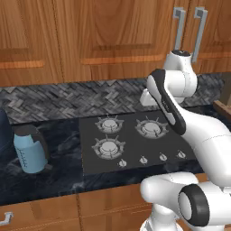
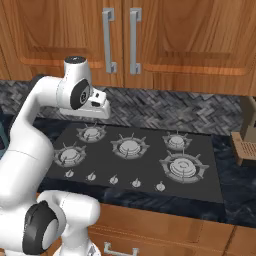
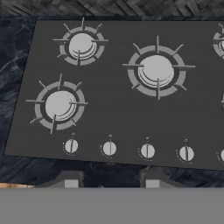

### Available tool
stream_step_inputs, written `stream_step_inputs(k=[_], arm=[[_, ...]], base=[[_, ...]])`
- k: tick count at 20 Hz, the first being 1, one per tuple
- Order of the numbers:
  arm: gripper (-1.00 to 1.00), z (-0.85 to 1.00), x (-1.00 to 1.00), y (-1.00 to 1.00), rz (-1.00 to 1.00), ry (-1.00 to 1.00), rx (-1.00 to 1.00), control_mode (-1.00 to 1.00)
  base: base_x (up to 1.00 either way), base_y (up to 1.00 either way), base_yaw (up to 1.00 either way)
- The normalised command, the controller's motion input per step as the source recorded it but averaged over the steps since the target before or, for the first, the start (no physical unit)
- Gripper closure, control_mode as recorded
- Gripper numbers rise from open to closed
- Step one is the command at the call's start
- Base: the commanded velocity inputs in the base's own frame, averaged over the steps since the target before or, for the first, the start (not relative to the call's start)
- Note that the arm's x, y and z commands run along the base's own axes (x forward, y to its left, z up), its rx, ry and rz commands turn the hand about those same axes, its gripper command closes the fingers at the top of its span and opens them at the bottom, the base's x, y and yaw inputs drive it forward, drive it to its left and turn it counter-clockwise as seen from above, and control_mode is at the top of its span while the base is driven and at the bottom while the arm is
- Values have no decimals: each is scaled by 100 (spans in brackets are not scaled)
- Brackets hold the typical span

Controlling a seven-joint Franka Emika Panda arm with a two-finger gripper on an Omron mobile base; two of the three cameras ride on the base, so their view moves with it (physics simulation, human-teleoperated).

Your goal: Navigate to the sink.

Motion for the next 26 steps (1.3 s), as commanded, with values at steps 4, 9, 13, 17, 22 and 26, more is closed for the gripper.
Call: stream_step_inputs(k=[4,9,13,17,22,26], arm=[[-100,0,-5,0,0,0,0,100],[-100,0,0,0,0,0,0,100],[-100,0,0,0,0,0,0,100],[-100,0,0,0,0,0,0,100],[-100,0,0,0,0,0,0,100],[-100,0,0,0,0,0,0,100]], base=[[-18,0,-1],[-76,24,-34],[-83,23,-47],[-61,21,-54],[-29,8,-55],[-6,3,-66]])
